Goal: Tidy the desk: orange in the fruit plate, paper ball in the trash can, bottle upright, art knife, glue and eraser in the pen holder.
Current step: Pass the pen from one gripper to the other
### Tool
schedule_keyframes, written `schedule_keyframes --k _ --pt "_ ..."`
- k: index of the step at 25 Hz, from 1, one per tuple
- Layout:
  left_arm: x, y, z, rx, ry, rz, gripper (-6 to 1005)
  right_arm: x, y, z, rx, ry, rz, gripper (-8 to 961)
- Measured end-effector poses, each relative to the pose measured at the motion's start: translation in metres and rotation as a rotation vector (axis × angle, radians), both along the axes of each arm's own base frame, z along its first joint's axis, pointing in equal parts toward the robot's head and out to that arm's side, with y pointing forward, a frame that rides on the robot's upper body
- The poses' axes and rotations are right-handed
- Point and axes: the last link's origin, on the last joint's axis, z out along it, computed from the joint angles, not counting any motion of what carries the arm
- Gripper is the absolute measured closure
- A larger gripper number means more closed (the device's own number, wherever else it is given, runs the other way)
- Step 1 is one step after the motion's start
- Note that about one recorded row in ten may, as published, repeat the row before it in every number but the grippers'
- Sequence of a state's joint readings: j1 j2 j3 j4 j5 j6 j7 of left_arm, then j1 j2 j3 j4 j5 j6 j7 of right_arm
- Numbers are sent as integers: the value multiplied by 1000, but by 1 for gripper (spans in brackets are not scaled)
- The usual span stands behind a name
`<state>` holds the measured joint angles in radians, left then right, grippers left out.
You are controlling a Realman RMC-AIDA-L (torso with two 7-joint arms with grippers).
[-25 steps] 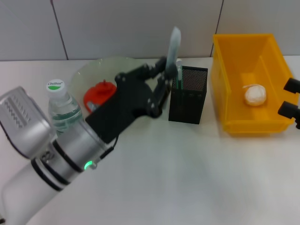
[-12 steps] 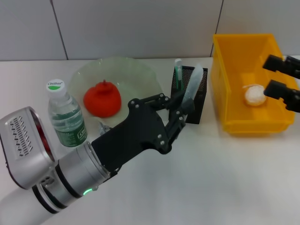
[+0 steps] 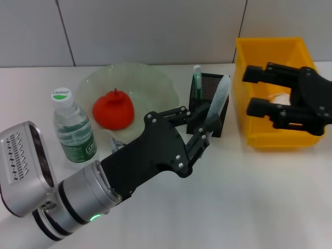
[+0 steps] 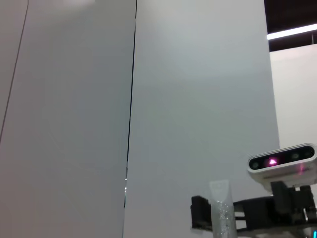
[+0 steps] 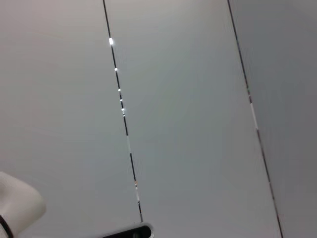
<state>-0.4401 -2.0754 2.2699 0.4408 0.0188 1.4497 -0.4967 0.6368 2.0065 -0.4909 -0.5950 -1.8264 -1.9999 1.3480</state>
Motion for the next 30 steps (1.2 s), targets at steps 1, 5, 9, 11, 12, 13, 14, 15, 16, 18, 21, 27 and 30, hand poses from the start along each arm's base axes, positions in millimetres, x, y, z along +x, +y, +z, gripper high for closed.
schedule_keyframes --k 1,5,9,11,12,13,14,15,16,18,21,27,30 --pt "1 -1 1 0 -11 -10 821 0 0 0 0 0 0 213" --pt "1 -3 2 0 -20 -16 821 -7 4 -7 -21 -6 12 212" --pt "2 -5 3 -3 -25 -24 821 -10 6 -11 -31 -8 14 212" --pt "2 -6 2 -9 -21 -32 821 -12 6 -12 -34 -9 18 212" --pt "2 -7 1 -12 -18 -36 821 -12 6 -13 -37 -9 21 212" --pt "2 -8 1 -14 -17 -38 821 -13 6 -14 -41 -10 24 212" --pt "2 -8 1 -14 -17 -38 821 -14 6 -14 -42 -10 26 212" --pt "2 -8 1 -14 -17 -38 821 -15 7 -15 -45 -11 29 213" --pt "2 -8 1 -14 -17 -38 821 -15 7 -15 -45 -11 29 213" --pt "2 -8 1 -15 -19 -39 821 -16 6 -16 -49 -13 33 213" --pt "1 -8 1 -16 -20 -38 821 -17 7 -18 -57 -21 36 229" --pt "1 -9 1 -16 -23 -39 820 -16 10 -20 -59 -31 12 328" --pt "2 -9 1 -16 -24 -39 820 -17 9 -20 -67 -31 13 398"
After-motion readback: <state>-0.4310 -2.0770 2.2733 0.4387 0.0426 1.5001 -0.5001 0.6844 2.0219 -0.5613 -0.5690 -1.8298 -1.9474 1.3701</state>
